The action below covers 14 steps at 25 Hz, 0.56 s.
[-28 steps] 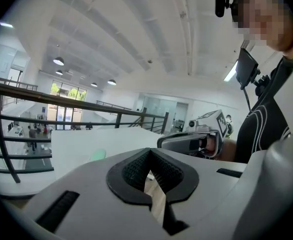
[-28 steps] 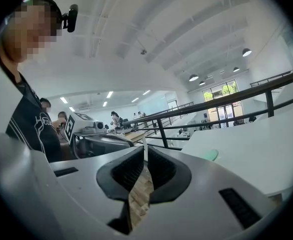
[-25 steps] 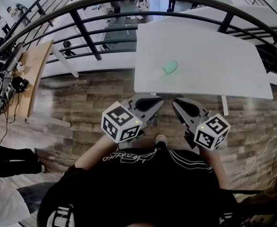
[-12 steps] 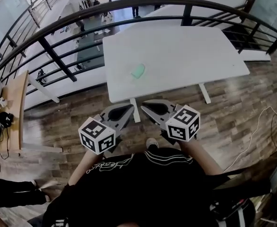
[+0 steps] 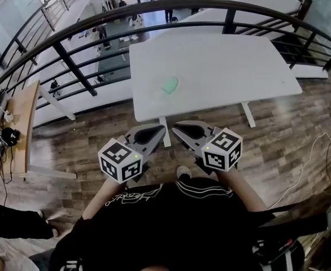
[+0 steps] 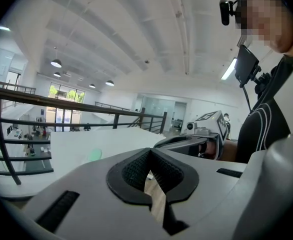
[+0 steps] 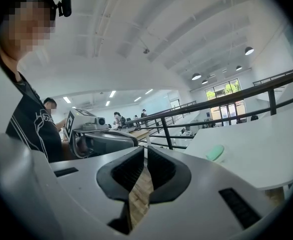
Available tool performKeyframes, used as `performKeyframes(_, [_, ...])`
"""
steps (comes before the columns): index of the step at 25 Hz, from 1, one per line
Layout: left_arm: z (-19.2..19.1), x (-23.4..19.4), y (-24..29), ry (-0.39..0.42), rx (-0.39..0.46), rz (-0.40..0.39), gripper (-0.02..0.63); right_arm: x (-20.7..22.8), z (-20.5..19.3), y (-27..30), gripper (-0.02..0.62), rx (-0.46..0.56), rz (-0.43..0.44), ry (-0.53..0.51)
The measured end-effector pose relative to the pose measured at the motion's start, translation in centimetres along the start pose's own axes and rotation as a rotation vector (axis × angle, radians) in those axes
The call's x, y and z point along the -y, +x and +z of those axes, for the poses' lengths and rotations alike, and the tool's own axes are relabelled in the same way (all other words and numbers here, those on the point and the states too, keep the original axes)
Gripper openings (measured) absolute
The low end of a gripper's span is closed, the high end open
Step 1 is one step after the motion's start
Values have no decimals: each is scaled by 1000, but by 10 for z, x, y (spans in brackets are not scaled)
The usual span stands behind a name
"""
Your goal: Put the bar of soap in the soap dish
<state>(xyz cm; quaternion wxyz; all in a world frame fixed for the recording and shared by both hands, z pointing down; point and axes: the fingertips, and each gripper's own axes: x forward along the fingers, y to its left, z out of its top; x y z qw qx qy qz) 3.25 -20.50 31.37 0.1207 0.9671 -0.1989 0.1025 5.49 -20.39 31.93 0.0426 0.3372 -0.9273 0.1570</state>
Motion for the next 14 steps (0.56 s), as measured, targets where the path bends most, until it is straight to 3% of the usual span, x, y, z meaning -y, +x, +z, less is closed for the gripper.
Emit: performKeyframes(14, [2, 25, -5, 8, -9, 11, 8, -14, 3, -19, 28, 19, 10, -2])
